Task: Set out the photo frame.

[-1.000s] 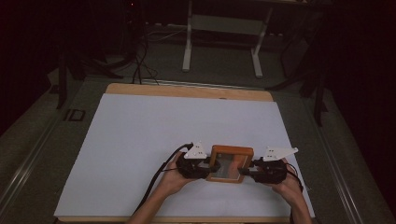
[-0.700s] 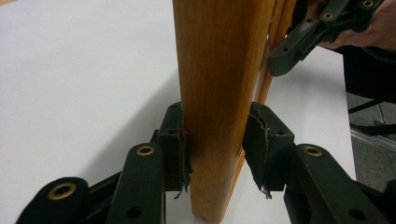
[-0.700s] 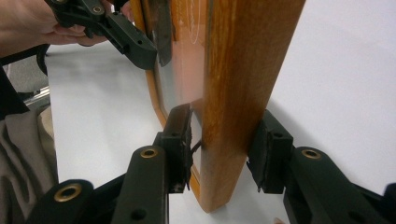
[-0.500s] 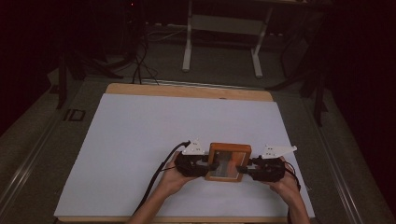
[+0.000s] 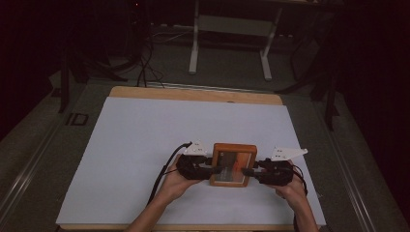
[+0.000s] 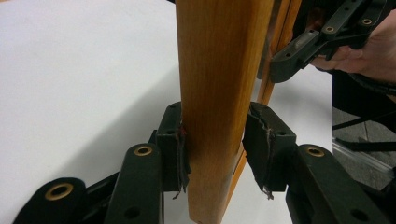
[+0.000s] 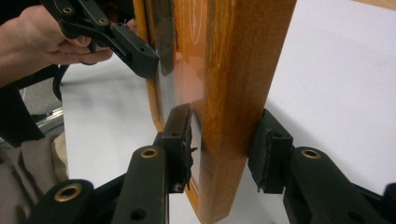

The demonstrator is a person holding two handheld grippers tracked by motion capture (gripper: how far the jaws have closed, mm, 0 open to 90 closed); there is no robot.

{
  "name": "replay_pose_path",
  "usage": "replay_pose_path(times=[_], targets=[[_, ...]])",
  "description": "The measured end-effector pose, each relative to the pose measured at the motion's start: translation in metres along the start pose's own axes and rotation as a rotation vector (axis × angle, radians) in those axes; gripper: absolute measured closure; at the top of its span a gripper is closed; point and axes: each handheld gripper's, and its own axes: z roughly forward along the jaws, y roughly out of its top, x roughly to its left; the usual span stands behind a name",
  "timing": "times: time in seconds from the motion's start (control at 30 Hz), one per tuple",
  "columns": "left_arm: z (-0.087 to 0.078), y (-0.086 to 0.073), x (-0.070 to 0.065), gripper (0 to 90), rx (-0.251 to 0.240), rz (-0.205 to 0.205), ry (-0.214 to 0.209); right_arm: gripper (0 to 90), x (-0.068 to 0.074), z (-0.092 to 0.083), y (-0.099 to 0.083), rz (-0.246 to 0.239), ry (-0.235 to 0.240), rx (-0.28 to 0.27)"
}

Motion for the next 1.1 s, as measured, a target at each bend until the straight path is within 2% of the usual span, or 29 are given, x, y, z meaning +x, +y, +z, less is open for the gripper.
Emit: replay_pose_path(times=[0.1,0.57,1.1], targets=[[-0.007,0.002,-0.001,60.4,-0.011,-0.013,0.005,62.6,0.002,0.000,0.003,-0.002,0.002,-0.011],[-0.025,0.003,0.002,59.9,-0.038,-0.026,0.024,62.4,0.012,0.007,0.018,-0.013,0.000,-0.052],[-0.037,0.004,0.015,59.2,-0.046,-0.049,0.047,61.5,0.012,0.023,0.030,0.021,-0.010,-0.058]])
